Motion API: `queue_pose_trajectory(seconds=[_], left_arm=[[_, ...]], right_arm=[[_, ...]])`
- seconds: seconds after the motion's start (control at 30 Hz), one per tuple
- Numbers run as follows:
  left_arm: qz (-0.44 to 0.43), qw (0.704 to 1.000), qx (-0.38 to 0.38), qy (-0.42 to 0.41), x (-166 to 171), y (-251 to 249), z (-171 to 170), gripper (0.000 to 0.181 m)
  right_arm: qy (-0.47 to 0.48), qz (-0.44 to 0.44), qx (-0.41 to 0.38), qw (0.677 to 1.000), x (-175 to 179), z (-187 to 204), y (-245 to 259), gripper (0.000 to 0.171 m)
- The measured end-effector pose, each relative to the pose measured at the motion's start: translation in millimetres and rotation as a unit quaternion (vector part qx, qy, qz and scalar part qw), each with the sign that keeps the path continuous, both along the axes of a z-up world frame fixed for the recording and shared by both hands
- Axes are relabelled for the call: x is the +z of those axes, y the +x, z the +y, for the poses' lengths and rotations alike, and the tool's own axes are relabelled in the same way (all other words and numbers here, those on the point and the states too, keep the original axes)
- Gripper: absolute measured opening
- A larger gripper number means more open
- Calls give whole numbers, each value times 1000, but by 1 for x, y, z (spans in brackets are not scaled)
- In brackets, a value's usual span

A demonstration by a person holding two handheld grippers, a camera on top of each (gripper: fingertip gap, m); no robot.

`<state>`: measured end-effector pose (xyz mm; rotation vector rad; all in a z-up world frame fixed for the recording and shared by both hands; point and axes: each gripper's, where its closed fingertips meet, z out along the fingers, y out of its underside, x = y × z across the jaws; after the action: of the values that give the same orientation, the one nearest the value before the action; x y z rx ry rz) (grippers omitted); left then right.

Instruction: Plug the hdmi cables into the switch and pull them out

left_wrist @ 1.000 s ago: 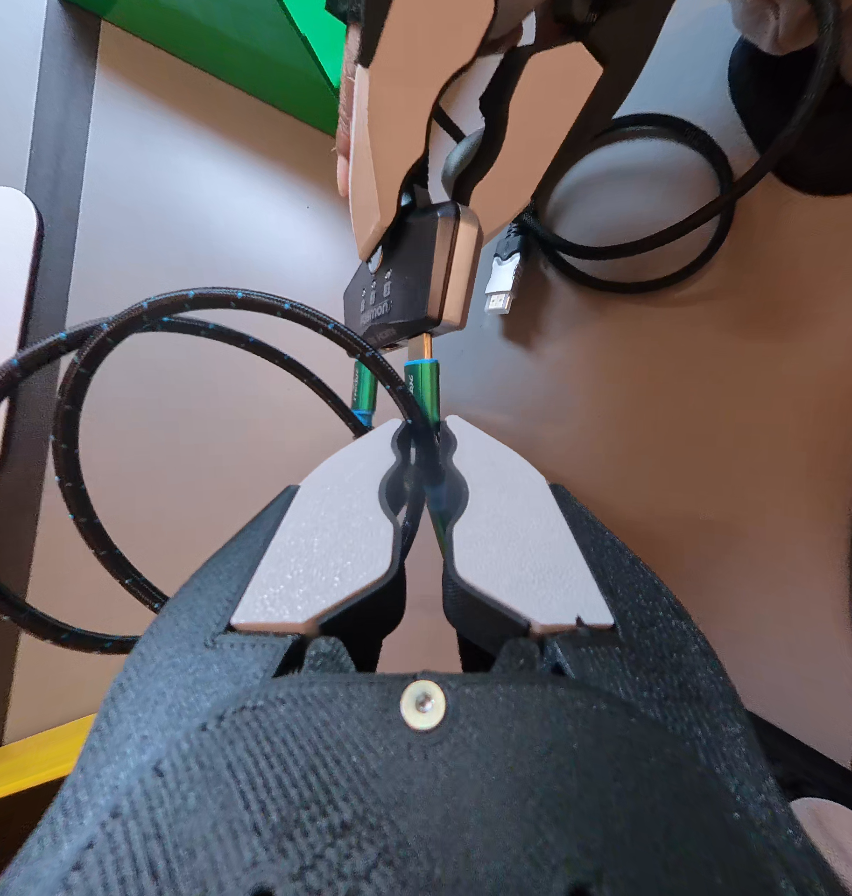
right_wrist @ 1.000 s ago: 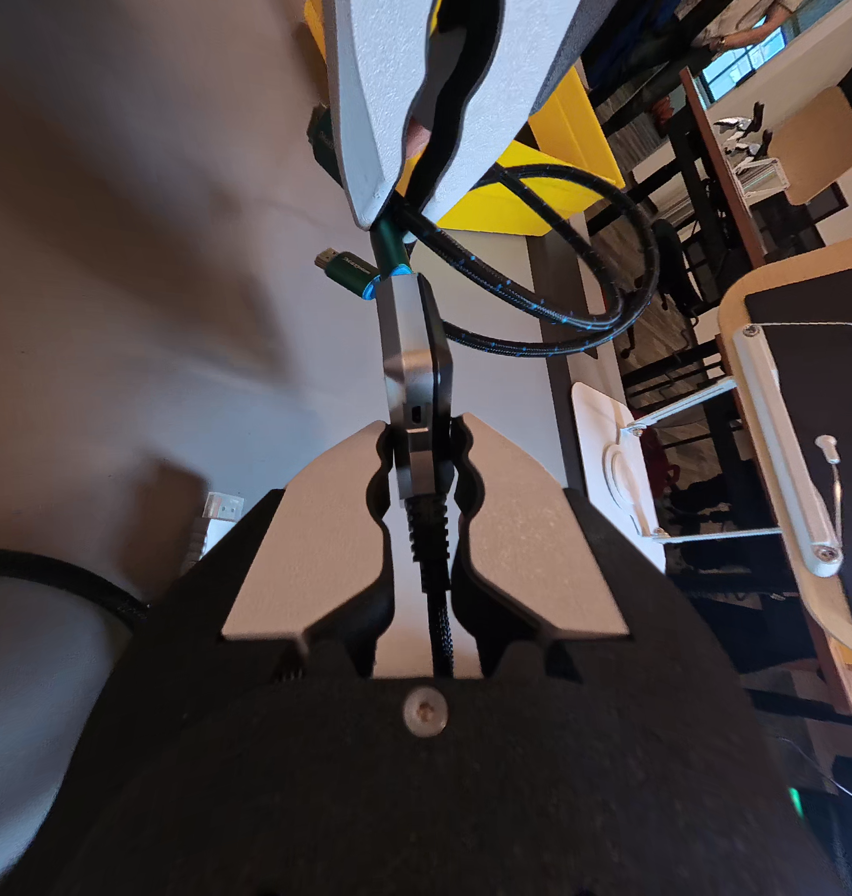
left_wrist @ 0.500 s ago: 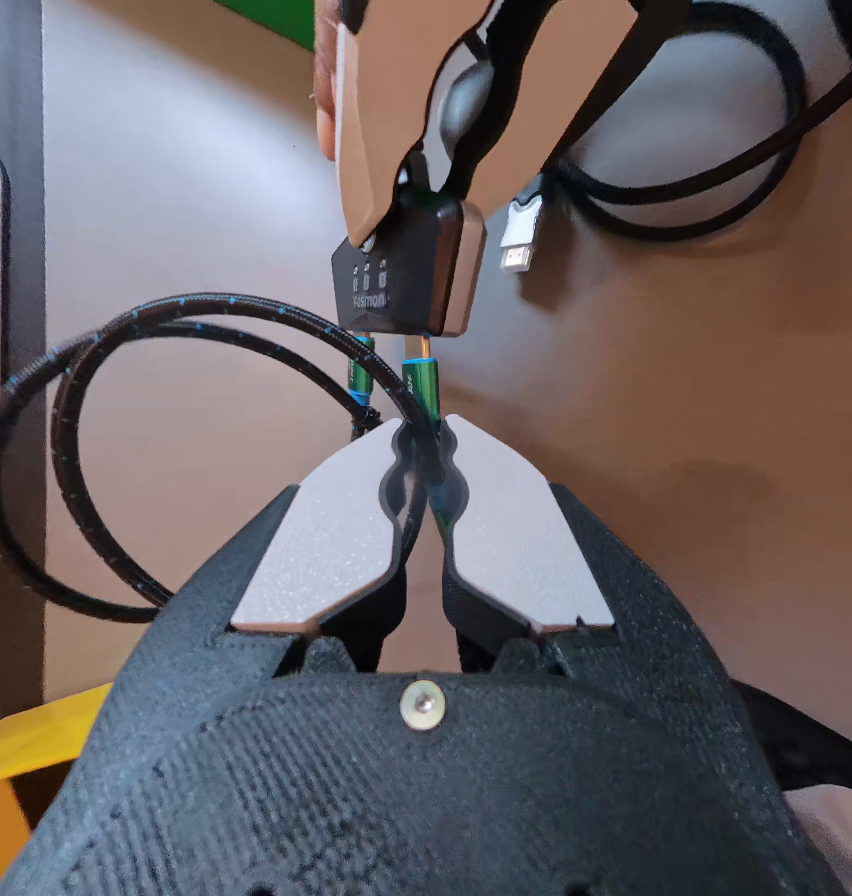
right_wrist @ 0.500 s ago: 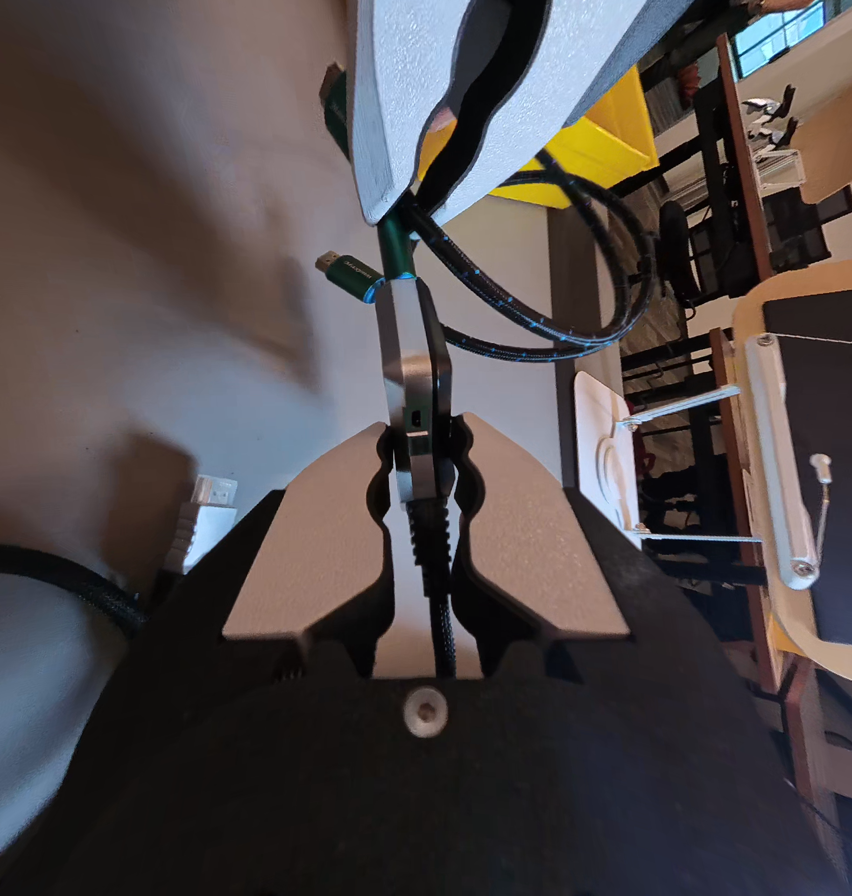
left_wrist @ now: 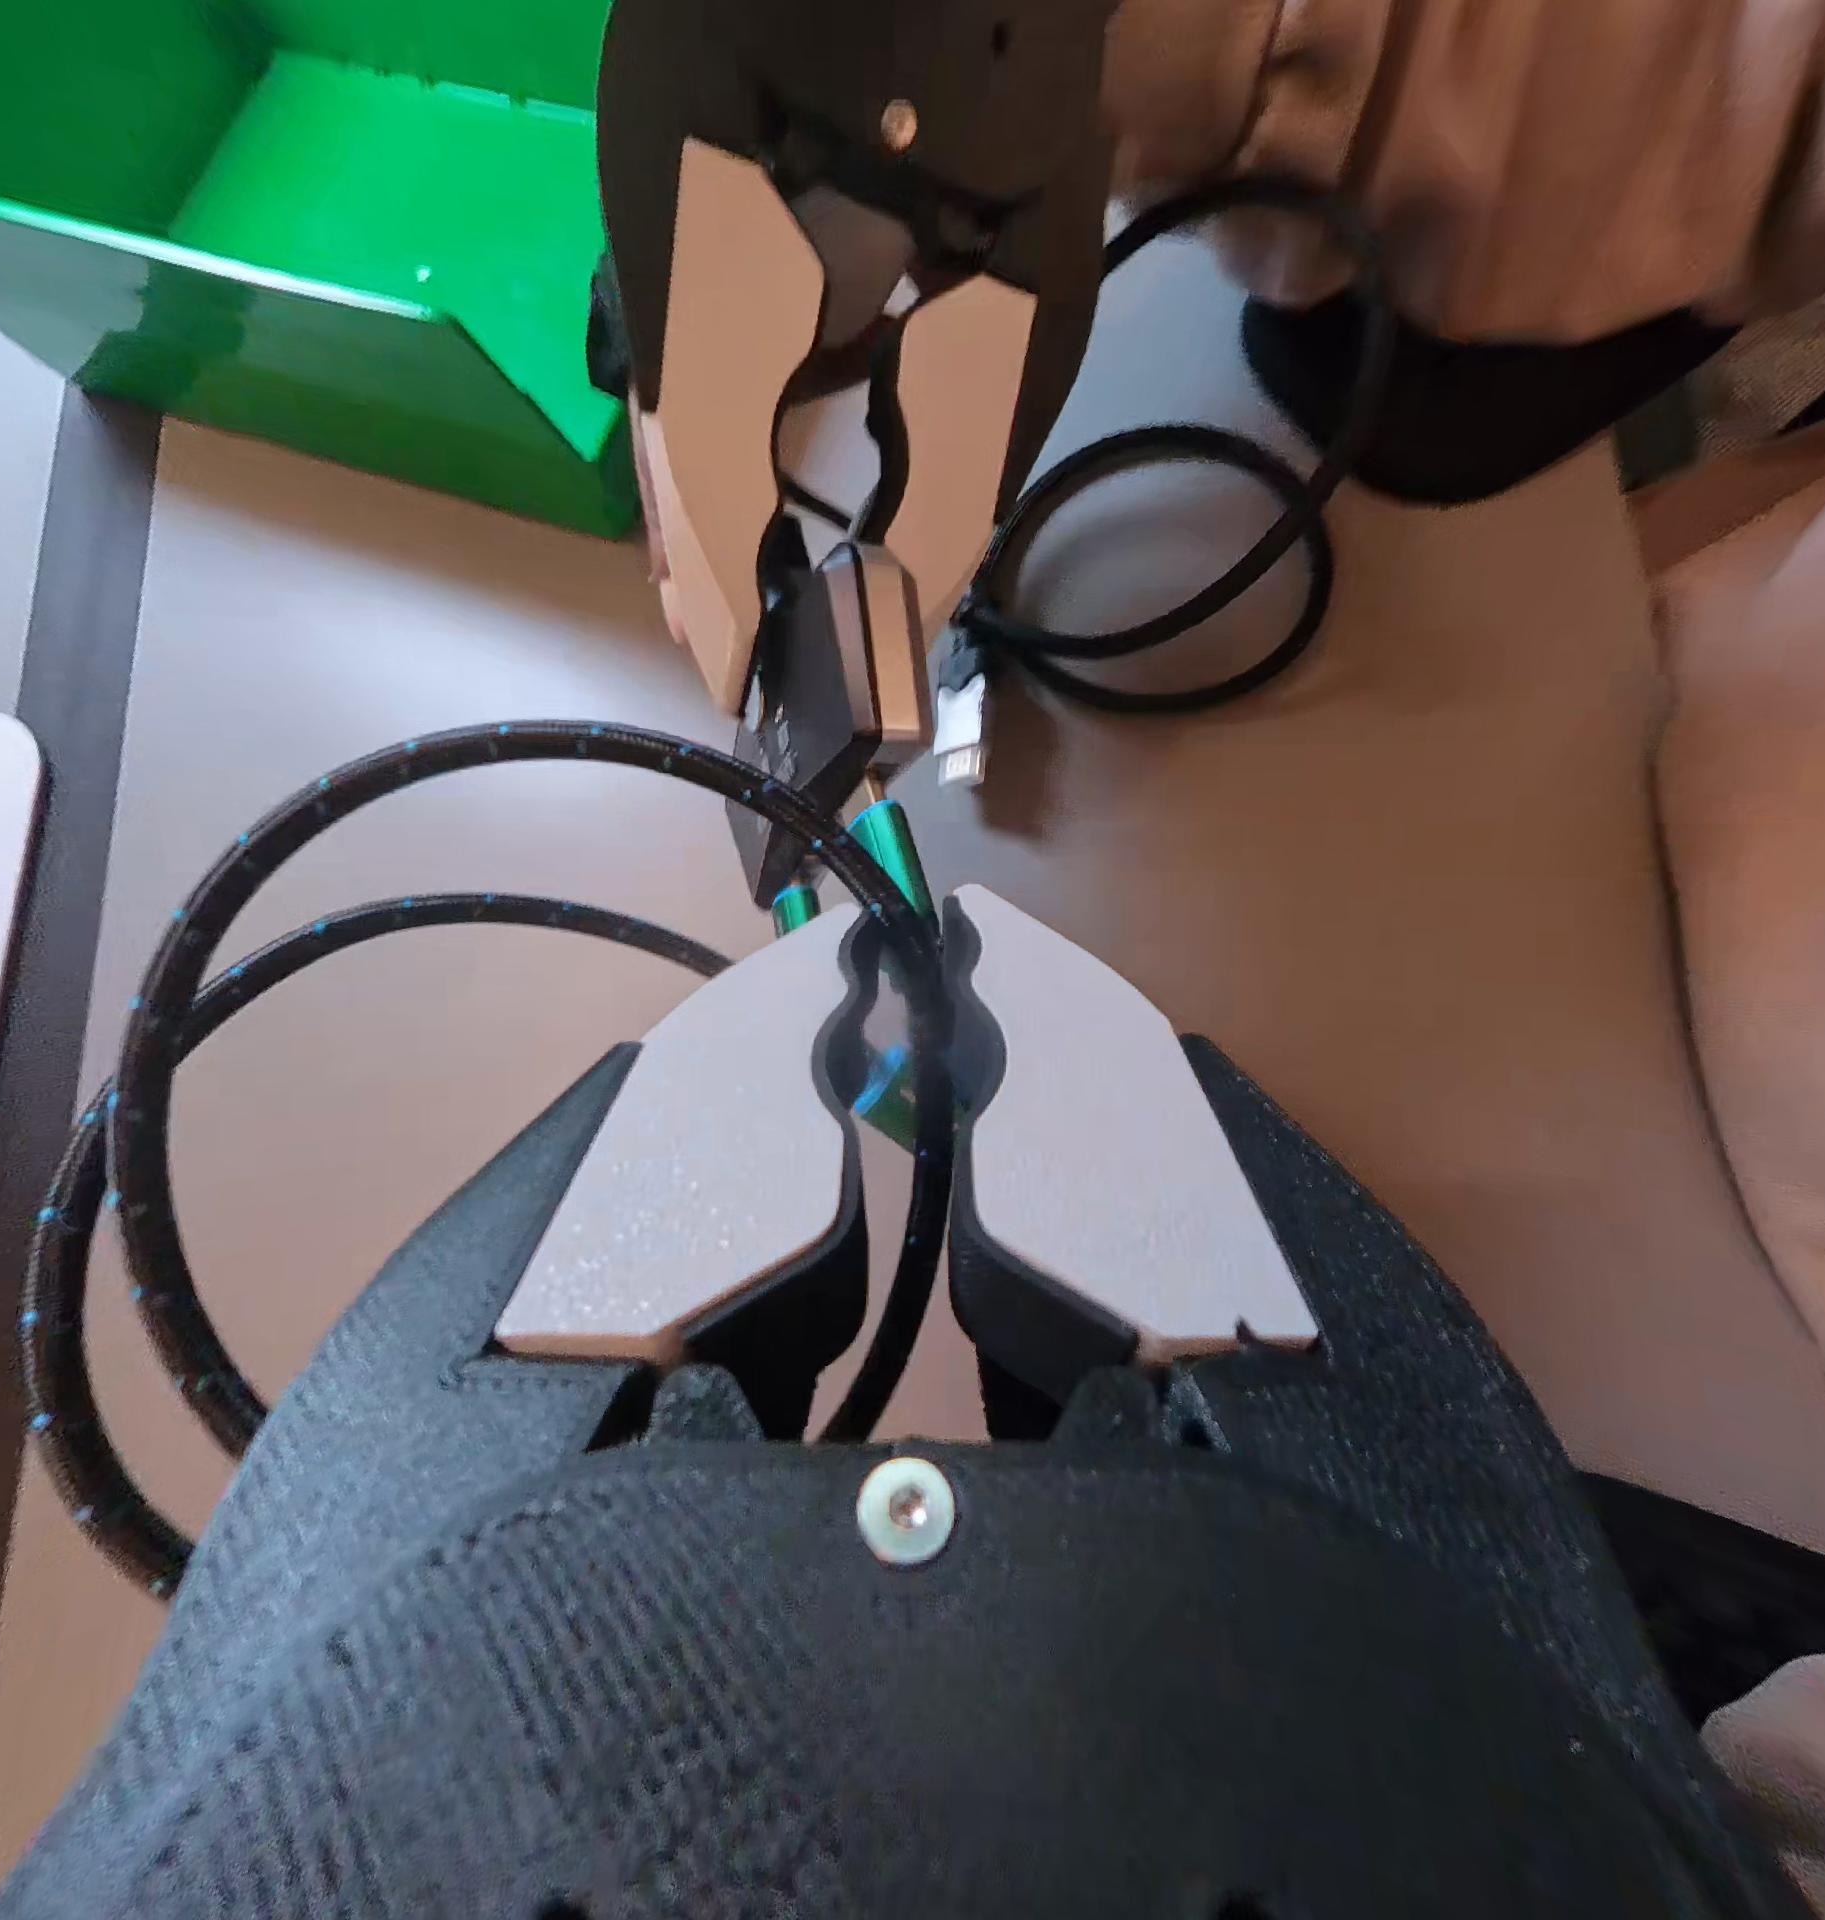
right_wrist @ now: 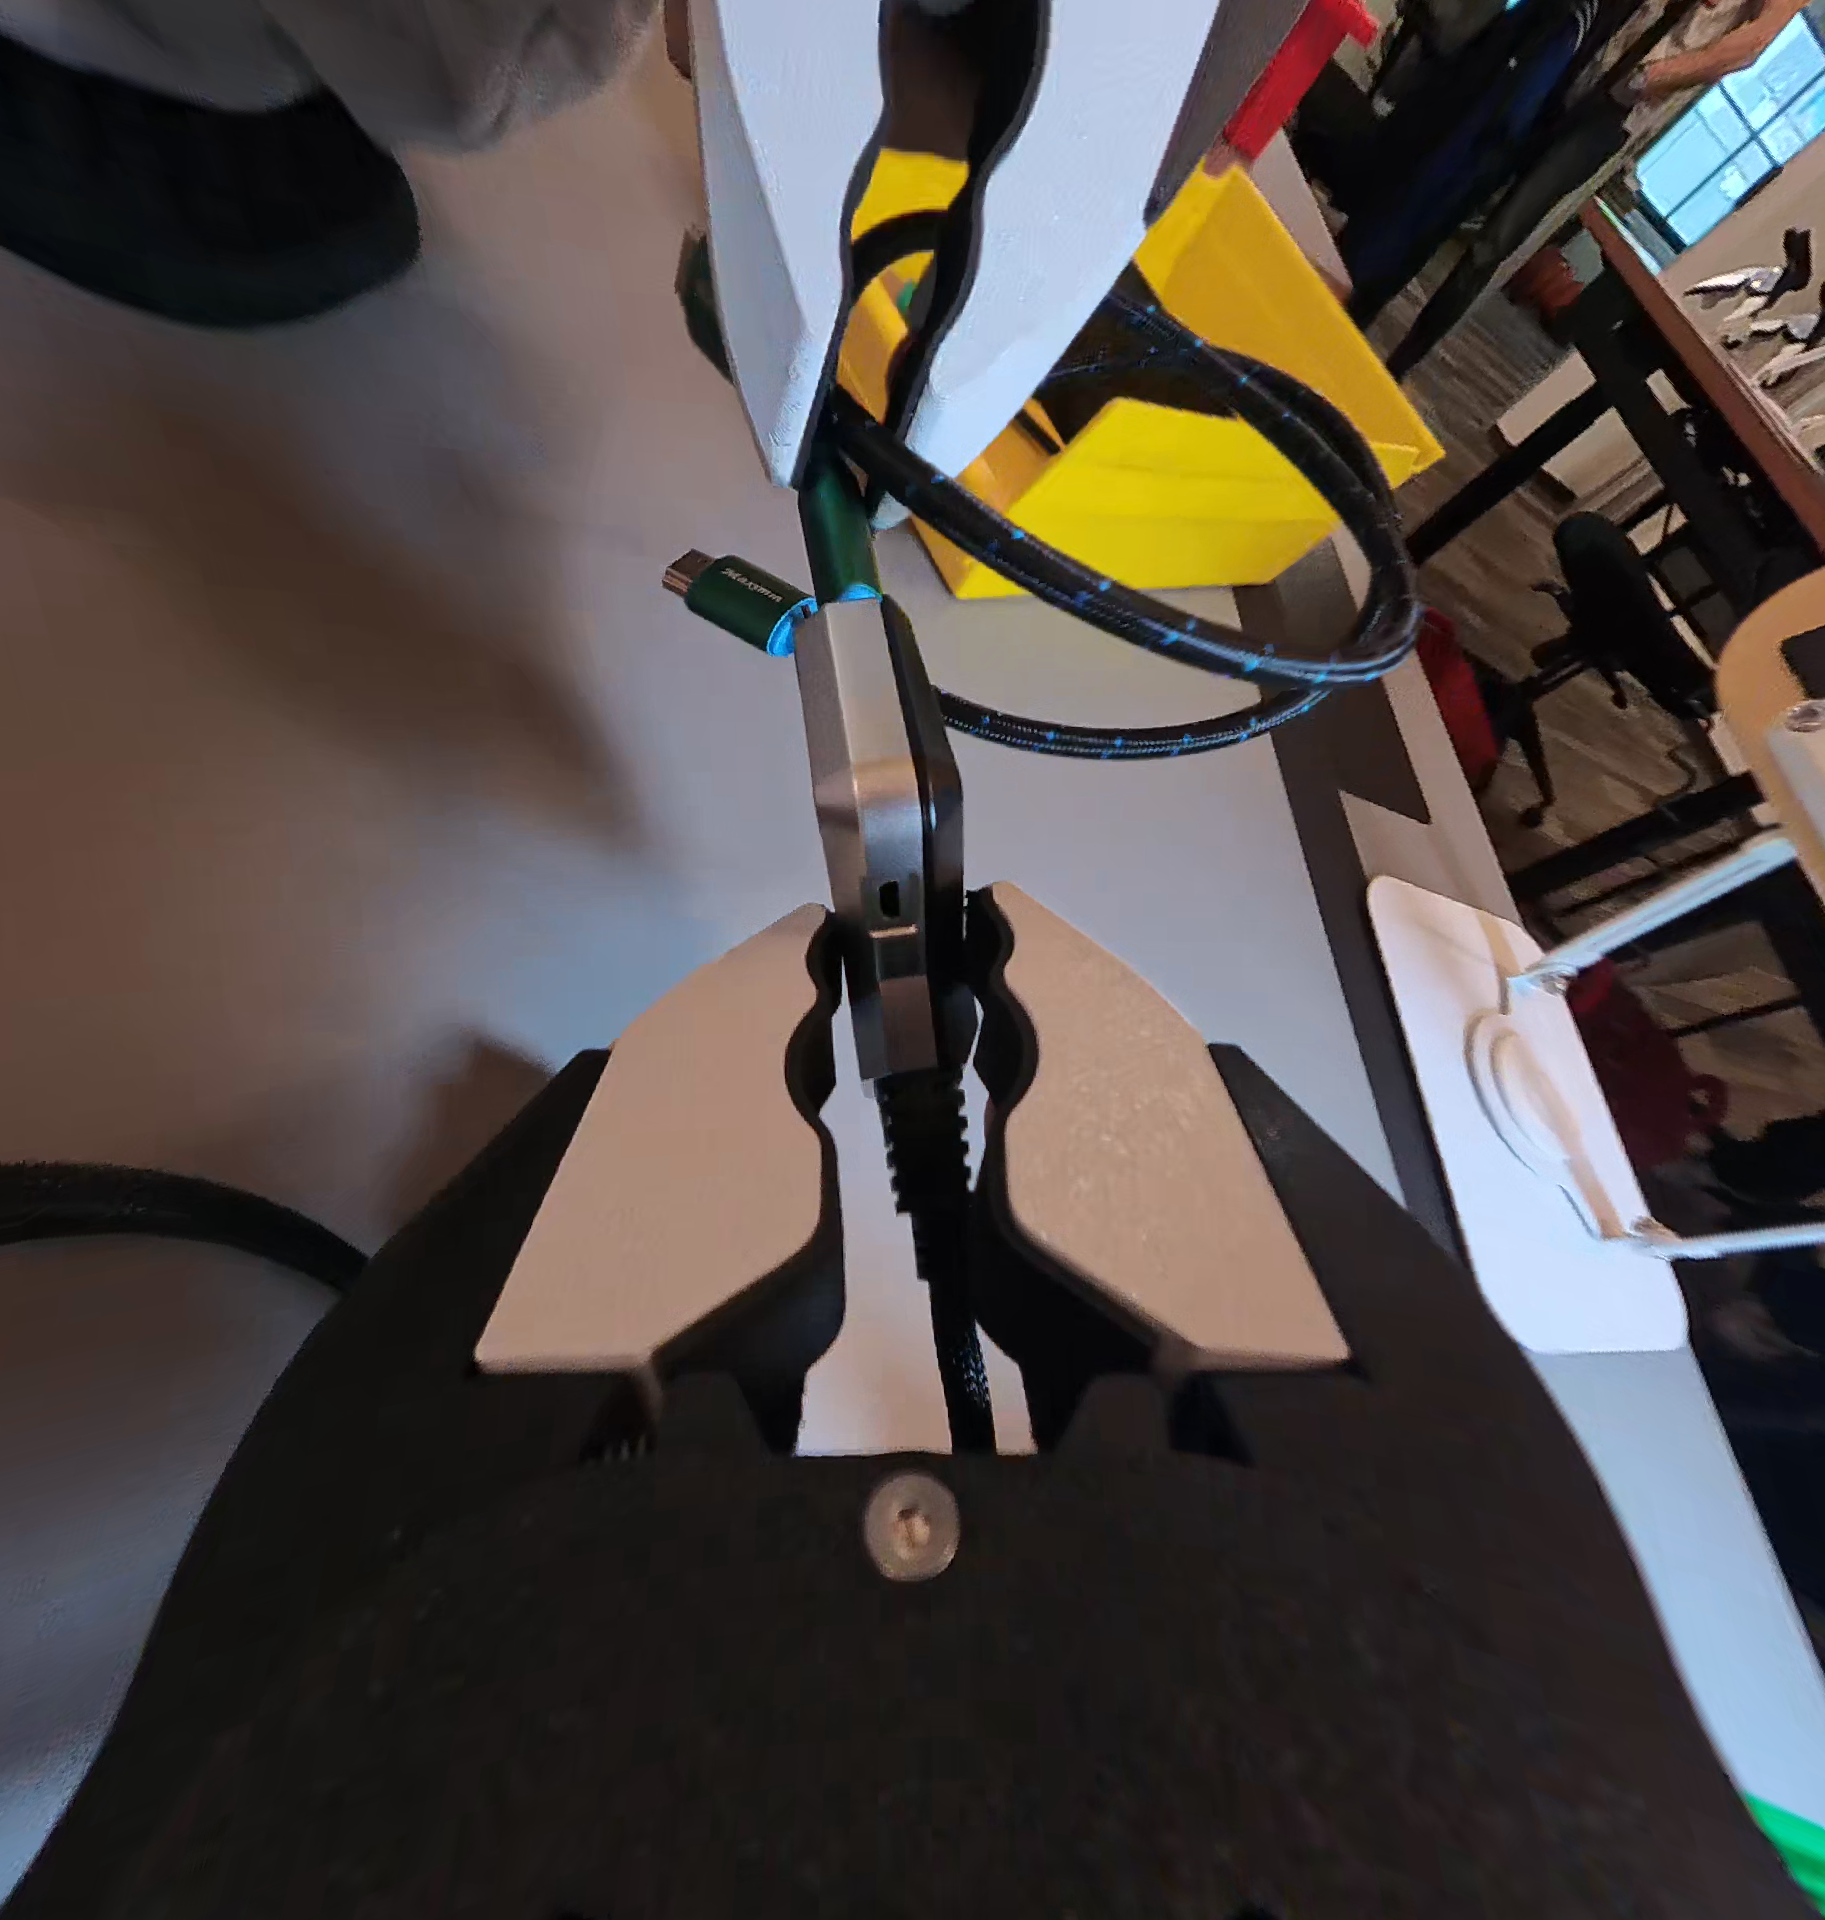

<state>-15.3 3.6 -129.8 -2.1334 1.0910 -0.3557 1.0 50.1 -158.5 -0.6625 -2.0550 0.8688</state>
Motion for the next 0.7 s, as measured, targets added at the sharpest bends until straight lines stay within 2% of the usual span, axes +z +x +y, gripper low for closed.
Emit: queue_pose_trajectory(seconds=[0.07, 0.3, 0.5, 0.7], left_arm=[[-24, 1000, -8, 0, 5, 5, -1, 12], [-2, 1000, -14, 1, -1, 4, -2, 11], [28, 1000, -9, -2, -21, 12, 11, 10], [18, 1000, -1, 12, -17, 4, 13, 12]], right_arm=[[-25, -3, 12, 1000, 2, -4, 1, 23], [-25, -18, 16, 999, 1, -9, 3, 22], [21, -50, 13, 998, -11, -17, 1, 20], [29, -54, -4, 998, -6, -15, -4, 21]])
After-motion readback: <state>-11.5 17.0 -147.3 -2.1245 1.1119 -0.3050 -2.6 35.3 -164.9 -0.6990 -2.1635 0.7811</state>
